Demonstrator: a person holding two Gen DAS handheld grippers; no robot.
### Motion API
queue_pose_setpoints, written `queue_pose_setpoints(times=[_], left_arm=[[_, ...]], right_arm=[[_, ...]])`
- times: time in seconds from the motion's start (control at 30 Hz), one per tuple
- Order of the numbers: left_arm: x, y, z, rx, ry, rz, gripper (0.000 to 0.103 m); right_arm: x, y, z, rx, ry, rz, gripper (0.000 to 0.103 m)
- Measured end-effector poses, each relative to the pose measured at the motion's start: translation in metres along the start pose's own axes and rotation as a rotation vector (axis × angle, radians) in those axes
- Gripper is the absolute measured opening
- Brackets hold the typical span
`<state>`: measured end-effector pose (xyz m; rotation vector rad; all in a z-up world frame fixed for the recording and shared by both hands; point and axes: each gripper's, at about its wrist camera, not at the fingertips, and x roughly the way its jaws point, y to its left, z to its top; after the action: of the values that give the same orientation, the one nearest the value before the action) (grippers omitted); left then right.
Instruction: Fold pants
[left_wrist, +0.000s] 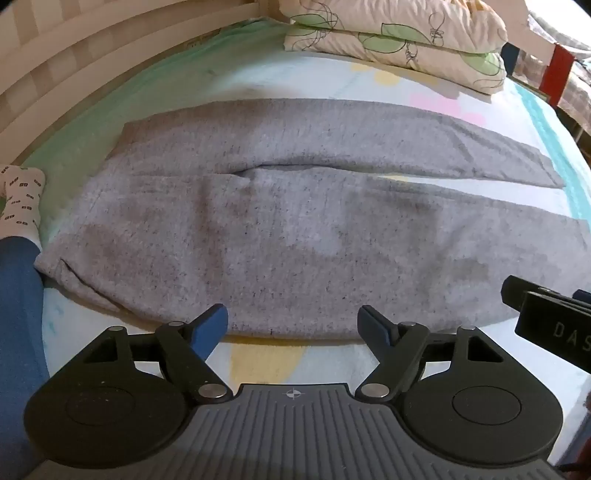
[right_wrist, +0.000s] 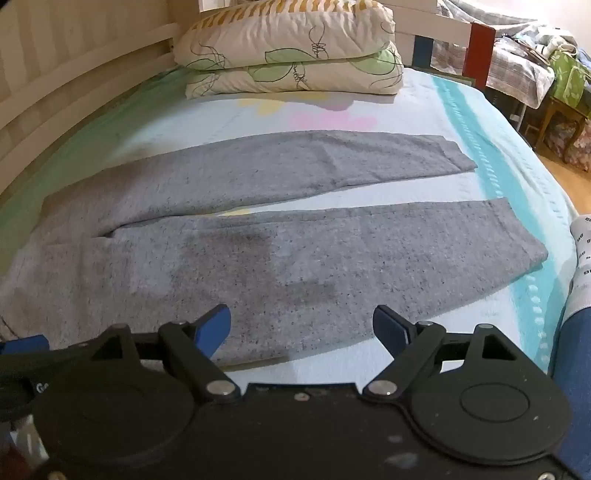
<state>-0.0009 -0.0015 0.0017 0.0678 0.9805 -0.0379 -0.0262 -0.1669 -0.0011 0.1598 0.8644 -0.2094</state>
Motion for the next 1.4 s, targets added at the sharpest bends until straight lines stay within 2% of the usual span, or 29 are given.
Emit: queue_pose_setpoints(times=[0.07, 0.17, 0.5, 1.4], left_arm=[[-0.001, 0.005, -0.007, -0.015, -0.021, -0.021, 0.076], [0.004, 0.005, -0.004, -0.016, 0.014, -0.021, 0.076], [0.010, 0.003, -0.004, -0.005, 0.038, 0.001, 0.076], [0.014, -0.002, -0.008, 0.033, 0.049, 0.003, 0.076]], right_arm=[[0.000, 0.000, 0.001, -0.001, 0.002, -0.001, 0.089], [0.000, 0.001, 0.003, 0.003, 0.001, 0.001, 0.089], [0.009, 0.001, 0.001, -0.011, 0.024, -0.007, 0.089], [0.017, 0.000, 0.001, -0.008, 0.044, -0.013, 0.089]])
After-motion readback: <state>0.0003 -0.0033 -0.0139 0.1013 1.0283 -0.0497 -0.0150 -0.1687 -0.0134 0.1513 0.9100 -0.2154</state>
